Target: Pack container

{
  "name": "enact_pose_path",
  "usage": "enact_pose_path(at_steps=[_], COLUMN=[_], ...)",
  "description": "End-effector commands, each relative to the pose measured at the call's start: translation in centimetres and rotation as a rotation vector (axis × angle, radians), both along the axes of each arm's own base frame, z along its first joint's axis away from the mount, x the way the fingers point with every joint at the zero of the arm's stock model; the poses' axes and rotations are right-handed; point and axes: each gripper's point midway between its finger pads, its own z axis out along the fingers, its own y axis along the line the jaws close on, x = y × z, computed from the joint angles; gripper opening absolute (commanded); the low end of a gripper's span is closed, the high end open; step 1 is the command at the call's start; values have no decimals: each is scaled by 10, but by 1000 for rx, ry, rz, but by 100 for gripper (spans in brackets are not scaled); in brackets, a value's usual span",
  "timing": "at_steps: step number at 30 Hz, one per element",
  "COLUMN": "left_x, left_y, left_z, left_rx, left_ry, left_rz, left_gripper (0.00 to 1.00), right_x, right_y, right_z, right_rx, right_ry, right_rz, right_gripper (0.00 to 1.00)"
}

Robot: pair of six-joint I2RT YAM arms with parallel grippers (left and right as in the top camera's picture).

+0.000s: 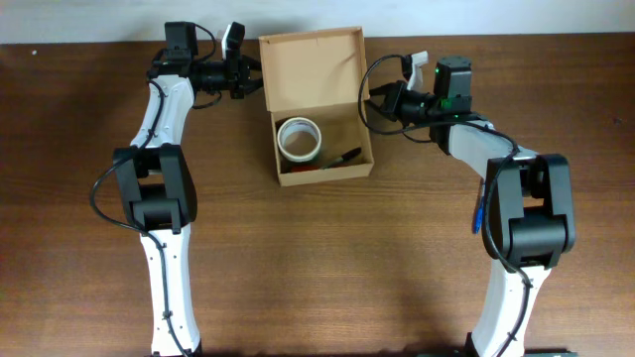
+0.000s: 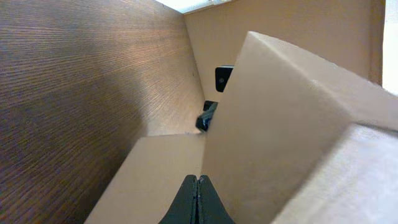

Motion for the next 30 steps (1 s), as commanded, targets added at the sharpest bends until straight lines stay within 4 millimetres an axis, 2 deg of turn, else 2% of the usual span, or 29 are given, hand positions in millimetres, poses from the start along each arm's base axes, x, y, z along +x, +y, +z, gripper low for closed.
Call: enact_pose_path(at_steps=[1,10,20,23,30], left_x=[-2,-2,-7,-10,-17], left_y=[0,0,-3,-7,-24], left_z=[0,0,5,10,20], left_rx=[-24,-21,-53,-76,-111], left_ry=[5,5,21,5,-29], left_rz=[-16,-14,-40,-65,-125], left_gripper=[1,1,1,2,1], right_x=[10,9,23,21,12], right_y=[-6,-7,-31,-28,-21], right_z=[-5,-10,-6,4,9], right_rx=[-28,-27,-43,-8,34], right_ry=[16,58,18,-10,-9], right_rz=[-76,-99,-170,-125,-57], right_gripper=[4,4,4,4,4])
